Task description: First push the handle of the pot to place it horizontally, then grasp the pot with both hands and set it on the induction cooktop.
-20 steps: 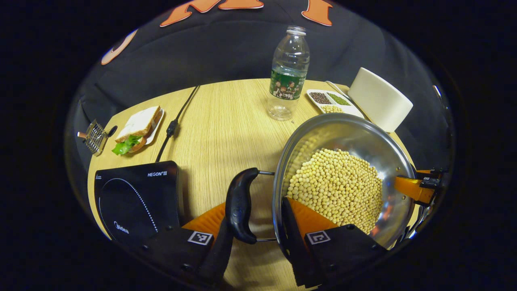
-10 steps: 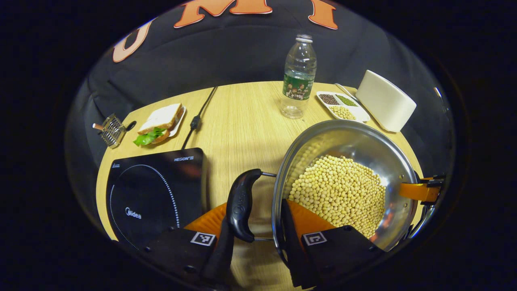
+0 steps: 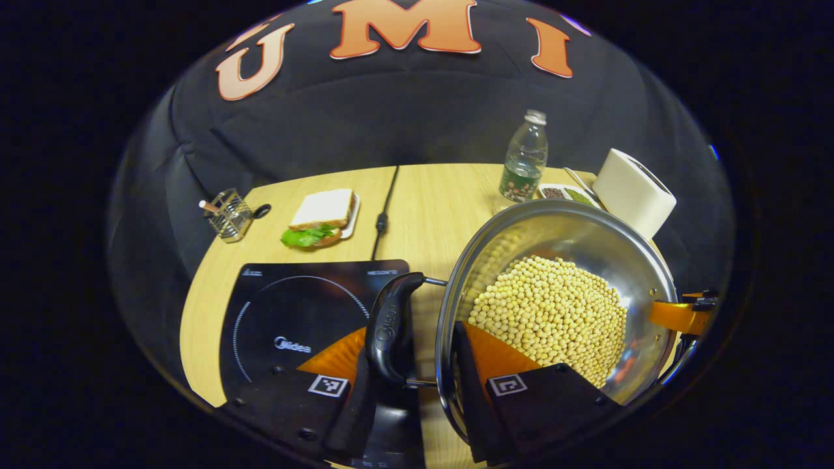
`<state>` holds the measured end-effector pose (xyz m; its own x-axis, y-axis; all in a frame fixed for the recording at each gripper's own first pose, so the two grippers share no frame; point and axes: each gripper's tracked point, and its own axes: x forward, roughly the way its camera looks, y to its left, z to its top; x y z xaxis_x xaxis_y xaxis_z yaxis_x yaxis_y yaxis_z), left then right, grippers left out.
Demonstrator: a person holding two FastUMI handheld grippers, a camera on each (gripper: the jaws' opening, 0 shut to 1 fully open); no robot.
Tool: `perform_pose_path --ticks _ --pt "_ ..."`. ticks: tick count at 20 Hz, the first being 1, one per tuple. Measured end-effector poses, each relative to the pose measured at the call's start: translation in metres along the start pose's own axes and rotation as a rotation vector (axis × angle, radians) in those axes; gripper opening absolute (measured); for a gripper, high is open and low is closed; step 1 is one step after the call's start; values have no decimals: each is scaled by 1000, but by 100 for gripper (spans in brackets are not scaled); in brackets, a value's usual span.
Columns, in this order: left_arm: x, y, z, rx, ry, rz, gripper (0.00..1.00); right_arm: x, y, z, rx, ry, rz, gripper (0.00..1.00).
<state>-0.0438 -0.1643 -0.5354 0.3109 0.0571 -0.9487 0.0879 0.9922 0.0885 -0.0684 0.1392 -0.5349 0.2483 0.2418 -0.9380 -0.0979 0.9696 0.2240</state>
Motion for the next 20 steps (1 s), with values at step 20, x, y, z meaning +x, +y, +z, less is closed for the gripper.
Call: perform_pose_path --ticks 20 --pt "-91 227 0 -254 -61 261 64 43 -9 58 -269 -38 252 53"
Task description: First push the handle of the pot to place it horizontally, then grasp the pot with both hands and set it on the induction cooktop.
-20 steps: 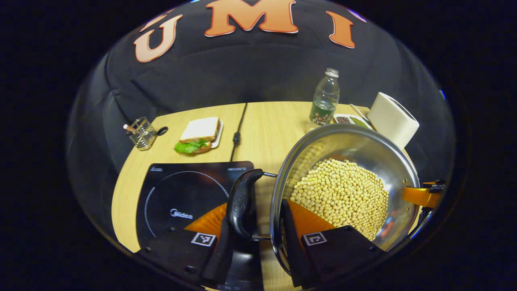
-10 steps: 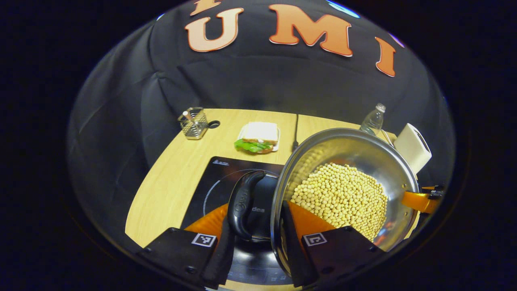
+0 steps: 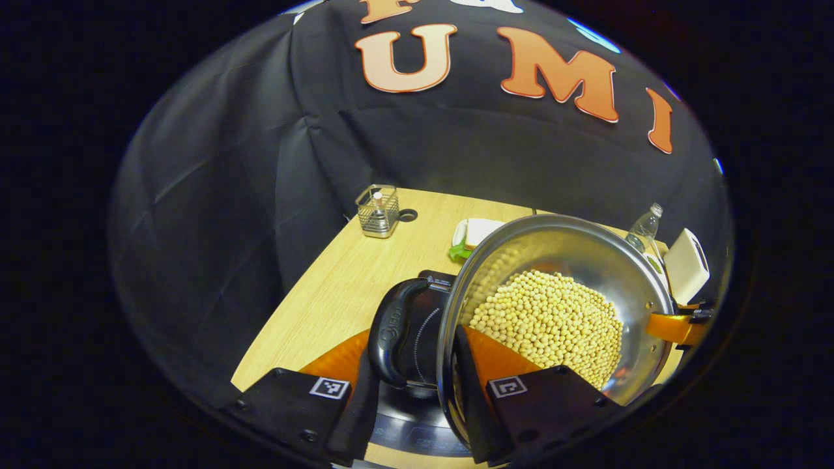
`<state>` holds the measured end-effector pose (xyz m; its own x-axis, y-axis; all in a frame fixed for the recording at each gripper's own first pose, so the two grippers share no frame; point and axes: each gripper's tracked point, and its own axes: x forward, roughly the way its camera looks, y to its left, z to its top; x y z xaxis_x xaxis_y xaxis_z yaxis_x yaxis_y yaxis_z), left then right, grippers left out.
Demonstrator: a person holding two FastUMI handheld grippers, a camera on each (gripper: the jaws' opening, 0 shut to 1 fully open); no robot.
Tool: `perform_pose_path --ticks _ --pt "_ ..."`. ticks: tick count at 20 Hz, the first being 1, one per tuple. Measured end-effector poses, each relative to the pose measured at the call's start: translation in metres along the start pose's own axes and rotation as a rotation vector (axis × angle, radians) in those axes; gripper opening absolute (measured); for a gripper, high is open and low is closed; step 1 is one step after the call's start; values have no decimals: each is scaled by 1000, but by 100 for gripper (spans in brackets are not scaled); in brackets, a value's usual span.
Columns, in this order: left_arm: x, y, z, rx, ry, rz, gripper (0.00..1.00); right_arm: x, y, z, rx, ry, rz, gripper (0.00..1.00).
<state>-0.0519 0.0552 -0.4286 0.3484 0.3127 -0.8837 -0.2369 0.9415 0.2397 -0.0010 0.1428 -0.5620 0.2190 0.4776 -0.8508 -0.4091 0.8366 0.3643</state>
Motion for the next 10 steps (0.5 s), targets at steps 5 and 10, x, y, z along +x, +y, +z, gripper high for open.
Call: perform_pose_path --ticks 5,10 --pt "7 37 9 -11 -20 34 64 3 -7 5 -26 4 28 53" --pt "28 62 1 -44 16 45 64 5 -9 9 -49 40 28 53"
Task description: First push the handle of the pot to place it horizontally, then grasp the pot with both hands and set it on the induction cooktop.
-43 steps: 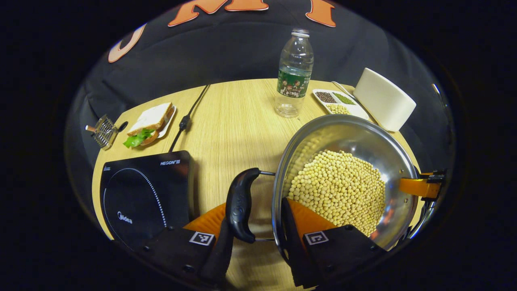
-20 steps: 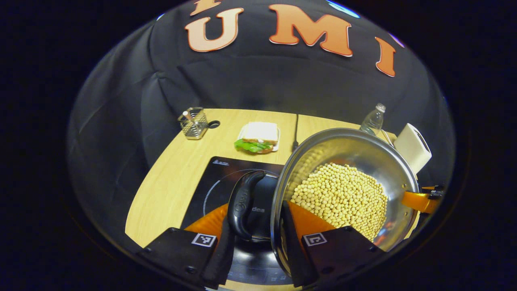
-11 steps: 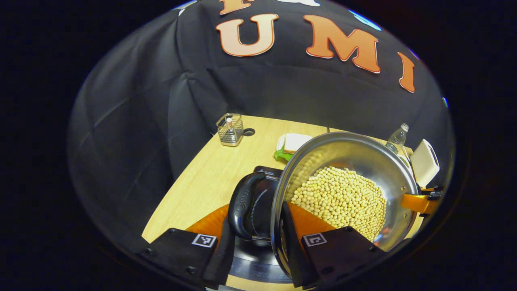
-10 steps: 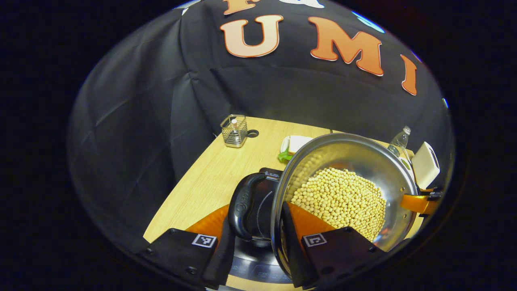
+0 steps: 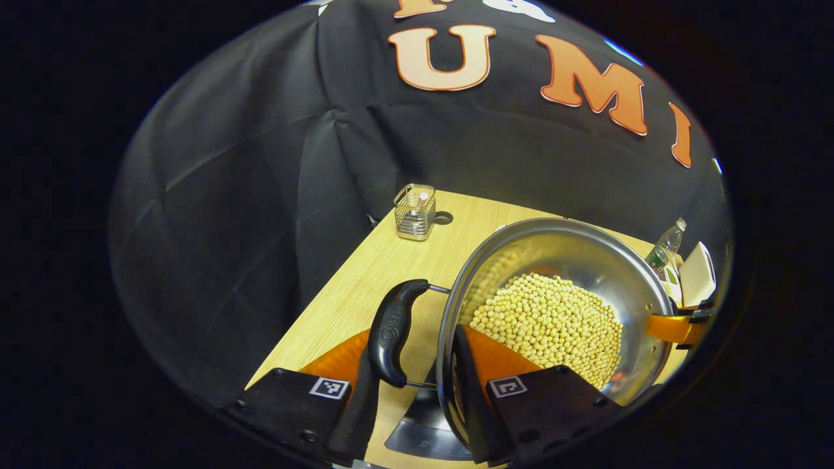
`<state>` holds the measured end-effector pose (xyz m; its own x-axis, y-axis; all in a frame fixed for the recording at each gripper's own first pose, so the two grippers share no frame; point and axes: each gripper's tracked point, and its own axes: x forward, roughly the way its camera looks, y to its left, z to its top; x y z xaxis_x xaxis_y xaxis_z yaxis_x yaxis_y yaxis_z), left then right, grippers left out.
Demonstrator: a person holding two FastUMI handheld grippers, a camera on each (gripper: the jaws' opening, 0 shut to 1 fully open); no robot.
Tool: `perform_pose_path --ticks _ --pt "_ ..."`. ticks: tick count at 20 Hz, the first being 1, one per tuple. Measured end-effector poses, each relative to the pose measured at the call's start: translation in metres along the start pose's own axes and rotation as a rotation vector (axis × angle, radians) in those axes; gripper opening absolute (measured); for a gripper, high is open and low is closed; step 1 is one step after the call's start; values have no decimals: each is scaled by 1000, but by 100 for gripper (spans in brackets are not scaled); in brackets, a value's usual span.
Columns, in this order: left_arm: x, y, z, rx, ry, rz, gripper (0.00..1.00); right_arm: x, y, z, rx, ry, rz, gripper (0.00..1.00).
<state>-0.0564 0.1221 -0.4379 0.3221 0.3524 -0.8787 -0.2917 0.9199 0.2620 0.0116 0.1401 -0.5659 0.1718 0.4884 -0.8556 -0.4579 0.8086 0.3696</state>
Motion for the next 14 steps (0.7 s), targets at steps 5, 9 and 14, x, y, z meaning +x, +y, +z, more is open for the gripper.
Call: perform_pose_path --ticks 5,9,14 --pt "8 -7 -7 -26 45 -36 64 -14 -4 5 -8 28 -34 53" --pt "15 -8 -5 -23 71 -66 64 -18 -3 2 12 58 -62 53" --pt "34 -19 -5 -4 102 -114 64 -31 -5 4 48 94 -95 53"
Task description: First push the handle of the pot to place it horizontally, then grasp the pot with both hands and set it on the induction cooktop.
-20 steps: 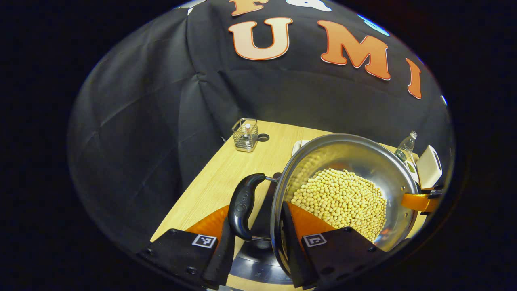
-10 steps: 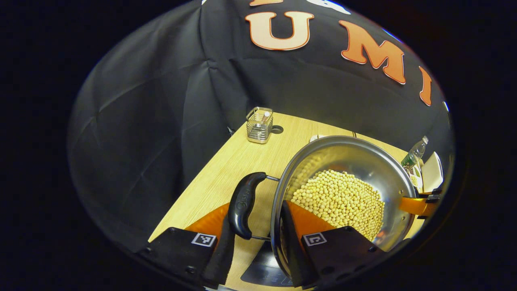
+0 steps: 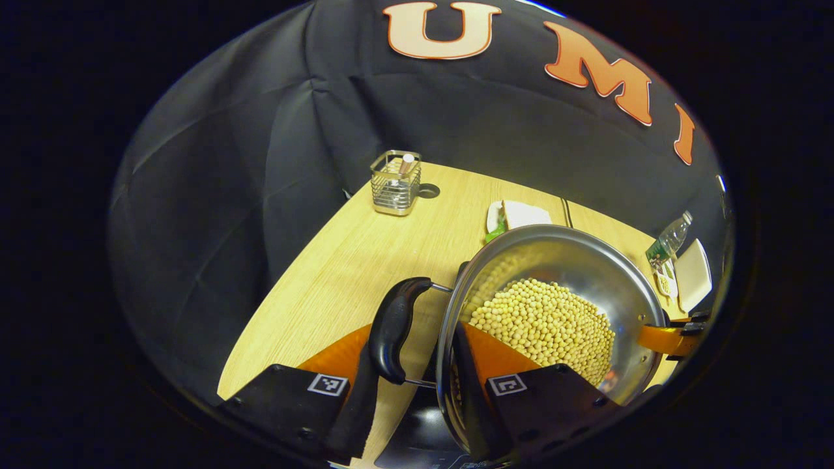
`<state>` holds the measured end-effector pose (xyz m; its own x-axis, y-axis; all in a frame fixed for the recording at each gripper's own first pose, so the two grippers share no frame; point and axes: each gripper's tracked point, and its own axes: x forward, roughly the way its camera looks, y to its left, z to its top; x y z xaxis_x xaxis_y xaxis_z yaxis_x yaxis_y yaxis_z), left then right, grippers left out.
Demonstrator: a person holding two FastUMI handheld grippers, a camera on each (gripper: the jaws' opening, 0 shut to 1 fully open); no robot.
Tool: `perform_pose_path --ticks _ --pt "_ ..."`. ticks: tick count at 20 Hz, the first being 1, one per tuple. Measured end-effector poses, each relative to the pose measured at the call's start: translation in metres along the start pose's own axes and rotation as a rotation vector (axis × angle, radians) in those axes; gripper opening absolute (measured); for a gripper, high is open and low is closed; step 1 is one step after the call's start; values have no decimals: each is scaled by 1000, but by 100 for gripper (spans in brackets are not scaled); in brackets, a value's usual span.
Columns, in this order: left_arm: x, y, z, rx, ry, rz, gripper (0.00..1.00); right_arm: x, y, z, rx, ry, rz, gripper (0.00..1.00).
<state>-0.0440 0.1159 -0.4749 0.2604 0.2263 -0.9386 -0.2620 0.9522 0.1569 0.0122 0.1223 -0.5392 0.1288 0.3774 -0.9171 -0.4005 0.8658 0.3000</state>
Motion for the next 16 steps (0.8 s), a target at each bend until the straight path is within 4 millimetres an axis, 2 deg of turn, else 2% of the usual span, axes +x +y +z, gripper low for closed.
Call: perform_pose_path --ticks 5,8,9,10,12,13,14,15,16 --pt "10 -4 0 13 3 -41 65 2 7 -12 38 5 -11 53" --pt "13 -5 -16 -22 47 -48 64 -1 9 -14 23 -3 -15 53" --pt "11 -6 -13 -21 32 -43 65 -3 10 -12 9 -9 -1 55" --pt "14 -5 -8 -6 24 -33 71 0 11 -12 7 -11 24 54" --pt "3 1 5 30 -6 8 80 -4 13 -16 8 1 83 66" --pt "-4 2 13 40 -30 21 82 -8 12 -16 16 0 108 68" --pt "-11 3 20 46 -57 37 88 -13 8 -16 26 -11 128 72" --pt "-22 3 26 48 -79 46 89 -22 3 -13 35 -32 147 77" --pt "-32 3 33 47 -103 55 91 -31 -4 -7 40 -63 171 86"
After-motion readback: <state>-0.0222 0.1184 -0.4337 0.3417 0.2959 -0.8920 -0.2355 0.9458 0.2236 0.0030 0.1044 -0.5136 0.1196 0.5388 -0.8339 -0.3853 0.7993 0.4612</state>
